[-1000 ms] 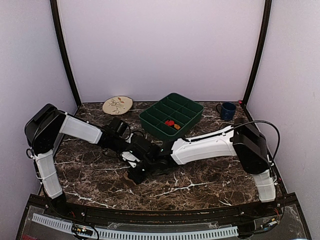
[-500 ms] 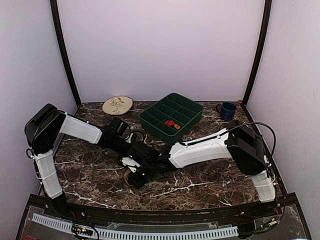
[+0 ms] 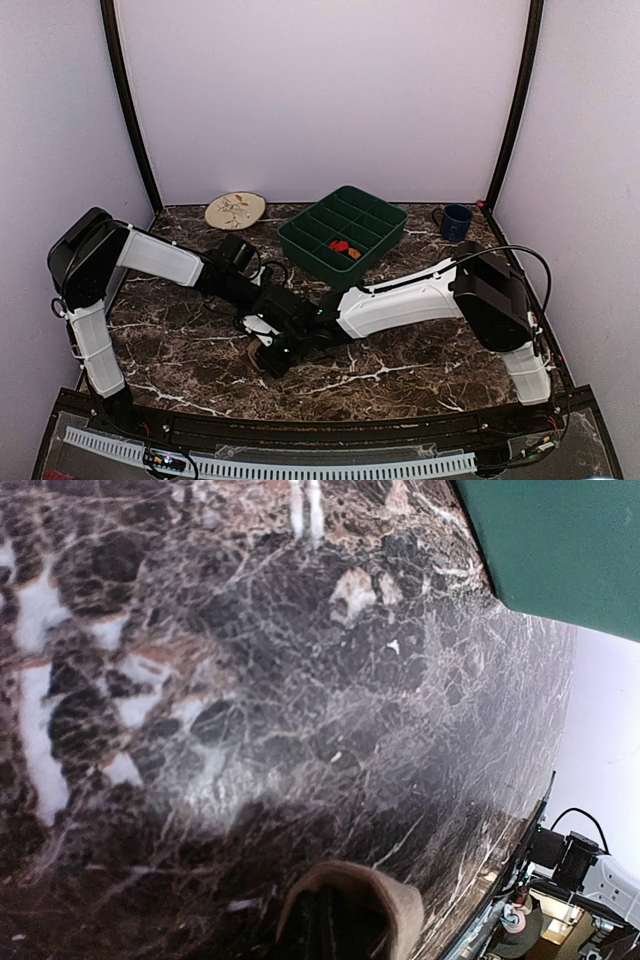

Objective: Roll the socks
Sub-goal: Fold the sock at the center of the board.

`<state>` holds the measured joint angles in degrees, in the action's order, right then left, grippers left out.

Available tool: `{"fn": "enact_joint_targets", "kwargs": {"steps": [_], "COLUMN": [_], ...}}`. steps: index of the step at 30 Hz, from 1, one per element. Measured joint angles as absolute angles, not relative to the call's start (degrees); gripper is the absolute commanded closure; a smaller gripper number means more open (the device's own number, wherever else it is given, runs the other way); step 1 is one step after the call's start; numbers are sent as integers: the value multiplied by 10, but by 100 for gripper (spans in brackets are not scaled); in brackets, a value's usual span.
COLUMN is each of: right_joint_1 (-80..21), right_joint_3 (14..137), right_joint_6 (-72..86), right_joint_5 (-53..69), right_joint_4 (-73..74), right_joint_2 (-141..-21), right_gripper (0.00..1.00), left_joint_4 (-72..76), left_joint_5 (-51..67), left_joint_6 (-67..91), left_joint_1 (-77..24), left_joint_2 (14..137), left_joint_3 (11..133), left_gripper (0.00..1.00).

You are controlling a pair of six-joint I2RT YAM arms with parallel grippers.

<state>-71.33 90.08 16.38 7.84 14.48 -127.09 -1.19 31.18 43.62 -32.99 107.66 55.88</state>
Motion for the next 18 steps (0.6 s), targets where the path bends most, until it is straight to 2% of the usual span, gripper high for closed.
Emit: {"fn": "enact_joint_targets", "kwargs": {"steps": [6,18], "right_joint_1": [-715,-715], "right_joint_3": [890,863], "right_joint_6": [161,162], "right_joint_5": [30,-30], "right_joint_4": [151,149], "right_joint_2": [-1243,-1188], "right_gripper": [79,70], "left_joint_4": [-49,-86], "left_joint_5": [292,267], "left_joint_6": [428,419], "left_joint_1": [-330,-330], "left_joint_2": [1066,1030], "left_joint_3": [569,580], "left_gripper": [92,84]}}
